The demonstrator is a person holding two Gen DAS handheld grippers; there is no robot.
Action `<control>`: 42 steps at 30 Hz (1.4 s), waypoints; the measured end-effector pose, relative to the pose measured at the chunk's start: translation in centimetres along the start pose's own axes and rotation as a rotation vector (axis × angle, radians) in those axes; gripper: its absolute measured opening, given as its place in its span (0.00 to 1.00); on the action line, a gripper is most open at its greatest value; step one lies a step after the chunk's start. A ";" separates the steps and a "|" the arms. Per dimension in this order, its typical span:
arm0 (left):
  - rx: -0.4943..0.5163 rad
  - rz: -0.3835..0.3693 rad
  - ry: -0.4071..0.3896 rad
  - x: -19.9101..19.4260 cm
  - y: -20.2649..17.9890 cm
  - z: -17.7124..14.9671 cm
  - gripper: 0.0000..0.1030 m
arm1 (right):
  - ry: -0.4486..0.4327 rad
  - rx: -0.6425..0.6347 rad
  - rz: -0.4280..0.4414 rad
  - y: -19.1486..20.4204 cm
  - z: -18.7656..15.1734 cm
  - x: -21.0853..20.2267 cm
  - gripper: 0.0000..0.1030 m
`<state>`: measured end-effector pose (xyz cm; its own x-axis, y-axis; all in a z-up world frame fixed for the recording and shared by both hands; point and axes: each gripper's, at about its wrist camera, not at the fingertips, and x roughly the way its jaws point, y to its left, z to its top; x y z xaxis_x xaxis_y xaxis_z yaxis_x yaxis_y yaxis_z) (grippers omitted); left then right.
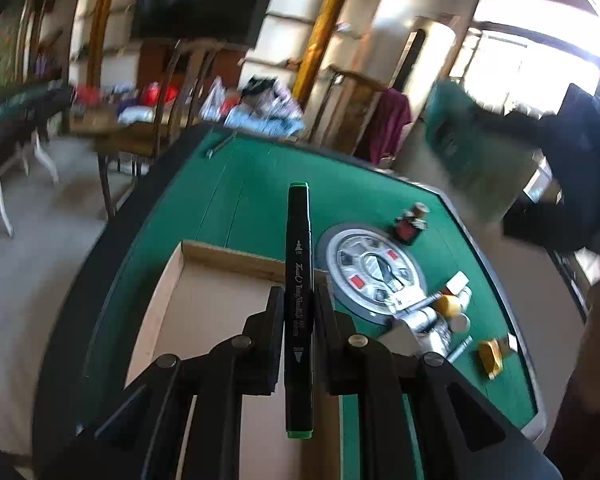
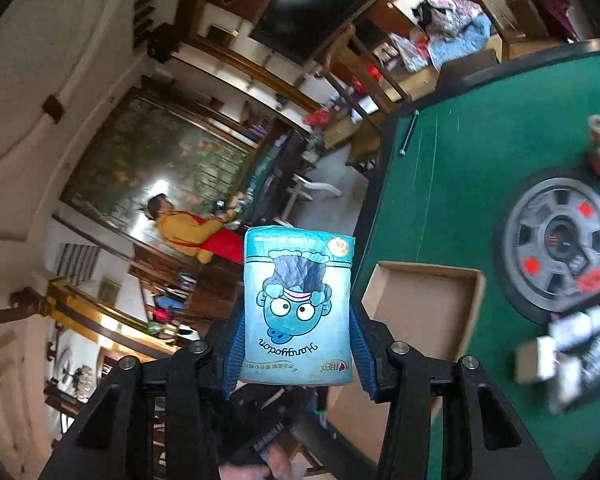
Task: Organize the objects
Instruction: 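Carry the marker into the box with left gripper while right gripper drops tissue pack, then move the left gripper to the white square charger and grasp it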
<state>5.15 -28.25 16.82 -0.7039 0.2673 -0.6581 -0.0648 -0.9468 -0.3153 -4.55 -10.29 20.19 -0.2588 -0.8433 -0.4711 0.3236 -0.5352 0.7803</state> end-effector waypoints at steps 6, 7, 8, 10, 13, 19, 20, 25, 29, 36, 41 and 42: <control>-0.066 -0.005 0.087 6.6 3.2 -0.7 0.14 | 0.071 0.034 -0.290 -6.8 -2.2 10.1 0.50; -0.067 -0.007 0.098 7.4 3.4 -0.9 0.14 | 0.085 0.056 -0.312 -8.3 -2.4 11.2 0.50; -0.067 -0.007 0.110 8.3 3.5 -1.0 0.14 | 0.099 0.079 -0.321 -9.6 -2.6 12.0 0.50; -0.076 -0.005 0.131 10.2 3.8 -1.5 0.14 | 0.107 0.096 -0.356 -11.1 -3.0 13.2 0.50; -0.100 -0.020 0.152 12.4 4.4 -1.9 0.14 | 0.089 0.061 -0.429 -11.8 -2.8 14.0 0.50; -0.131 -0.040 0.175 14.5 5.0 -2.4 0.14 | 0.080 0.004 -0.505 -12.0 -2.4 14.3 0.52; -0.138 -0.043 0.172 14.5 5.0 -2.5 0.14 | 0.082 -0.010 -0.515 -11.9 -2.4 14.4 0.52; -0.155 -0.051 0.139 13.6 5.0 -2.6 0.40 | 0.085 -0.028 -0.525 -12.0 -3.2 14.3 0.56; -0.177 -0.023 0.100 12.2 5.2 -3.1 0.60 | 0.079 -0.004 -0.487 -12.3 -3.1 13.8 0.59; -0.155 0.023 0.111 11.9 4.5 -4.1 0.63 | 0.052 0.000 -0.446 -11.8 -4.4 11.8 0.59; -0.048 0.079 0.113 13.2 2.0 -2.5 0.63 | -0.027 -0.068 -0.486 -10.7 -6.5 7.6 0.65; -0.031 0.087 0.133 13.8 1.6 -2.5 0.62 | -0.042 -0.065 -0.487 -10.8 -6.8 6.7 0.65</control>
<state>-2.92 -25.64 5.57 -0.6057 0.2081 -0.7680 0.0152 -0.9620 -0.2726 -3.55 -10.48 5.78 -0.4305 -0.4921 -0.7567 0.2115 -0.8700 0.4454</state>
